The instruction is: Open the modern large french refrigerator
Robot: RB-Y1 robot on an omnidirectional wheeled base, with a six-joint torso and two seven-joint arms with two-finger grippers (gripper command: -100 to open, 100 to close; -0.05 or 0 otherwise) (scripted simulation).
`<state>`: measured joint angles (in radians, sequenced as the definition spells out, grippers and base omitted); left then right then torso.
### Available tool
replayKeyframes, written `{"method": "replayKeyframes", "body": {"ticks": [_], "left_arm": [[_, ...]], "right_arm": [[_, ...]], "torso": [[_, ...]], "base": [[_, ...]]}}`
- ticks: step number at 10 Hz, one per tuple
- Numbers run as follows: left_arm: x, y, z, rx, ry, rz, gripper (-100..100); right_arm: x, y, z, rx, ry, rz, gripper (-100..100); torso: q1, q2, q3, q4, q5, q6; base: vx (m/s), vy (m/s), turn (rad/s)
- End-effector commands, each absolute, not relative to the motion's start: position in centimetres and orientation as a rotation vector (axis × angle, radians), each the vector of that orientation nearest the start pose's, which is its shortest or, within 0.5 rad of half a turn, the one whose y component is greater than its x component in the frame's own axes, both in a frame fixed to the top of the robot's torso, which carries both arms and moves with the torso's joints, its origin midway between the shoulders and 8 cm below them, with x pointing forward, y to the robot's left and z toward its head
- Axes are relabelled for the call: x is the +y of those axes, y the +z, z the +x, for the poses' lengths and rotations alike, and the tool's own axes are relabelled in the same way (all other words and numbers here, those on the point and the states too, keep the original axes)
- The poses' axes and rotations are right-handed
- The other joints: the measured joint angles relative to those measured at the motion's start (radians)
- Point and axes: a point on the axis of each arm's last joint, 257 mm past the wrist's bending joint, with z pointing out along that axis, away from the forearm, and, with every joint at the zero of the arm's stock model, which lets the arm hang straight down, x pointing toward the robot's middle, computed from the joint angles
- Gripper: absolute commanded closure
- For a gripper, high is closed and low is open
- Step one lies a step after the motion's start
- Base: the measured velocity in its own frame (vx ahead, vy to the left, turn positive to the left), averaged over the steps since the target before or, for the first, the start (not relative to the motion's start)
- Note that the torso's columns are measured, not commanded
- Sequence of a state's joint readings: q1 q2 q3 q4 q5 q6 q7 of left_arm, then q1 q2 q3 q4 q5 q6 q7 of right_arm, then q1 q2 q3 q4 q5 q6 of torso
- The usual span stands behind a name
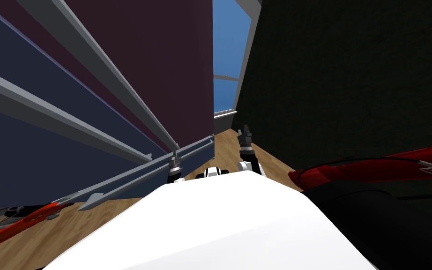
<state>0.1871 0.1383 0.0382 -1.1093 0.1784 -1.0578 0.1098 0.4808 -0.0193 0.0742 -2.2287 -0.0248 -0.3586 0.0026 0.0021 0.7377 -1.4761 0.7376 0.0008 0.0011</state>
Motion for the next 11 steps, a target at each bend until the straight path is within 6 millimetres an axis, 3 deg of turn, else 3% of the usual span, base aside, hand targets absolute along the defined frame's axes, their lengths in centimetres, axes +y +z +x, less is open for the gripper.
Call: {"method": "replayKeyframes", "body": {"ticks": [1,5,7,11], "left_arm": [[32.3,-25.7,41.2,0.714,-1.402,-1.047,-100],[30.1,-25.0,43.6,0.694,-1.516,-1.107,-100],[29.9,-24.9,43.8,0.693,-1.527,-1.112,-100],[28.4,-23.7,46.2,0.711,-1.636,-1.150,-100]], "right_arm": [[-25.6,-2.2,38.0,0.745,1.353,0.808,0],[-25.6,-2.2,38.0,0.745,1.353,0.808,0],[-25.6,-2.2,38.0,0.745,1.353,0.808,0],[-25.6,-2.2,38.0,0.745,1.353,0.808,0]], "torso": [[0.002,0.005,0.003,0.002,0.000,-0.001],[-0.001,0.008,0.003,0.011,-0.008,-0.007],[0.001,0.005,0.002,0.012,-0.008,-0.007],[0.001,0.006,0.002,0.010,-0.006,-0.004]], "base": [[-0.051,0.140,-0.070],[-0.071,0.106,-0.085],[-0.041,0.067,-0.042],[-0.054,0.112,-0.061]]}}
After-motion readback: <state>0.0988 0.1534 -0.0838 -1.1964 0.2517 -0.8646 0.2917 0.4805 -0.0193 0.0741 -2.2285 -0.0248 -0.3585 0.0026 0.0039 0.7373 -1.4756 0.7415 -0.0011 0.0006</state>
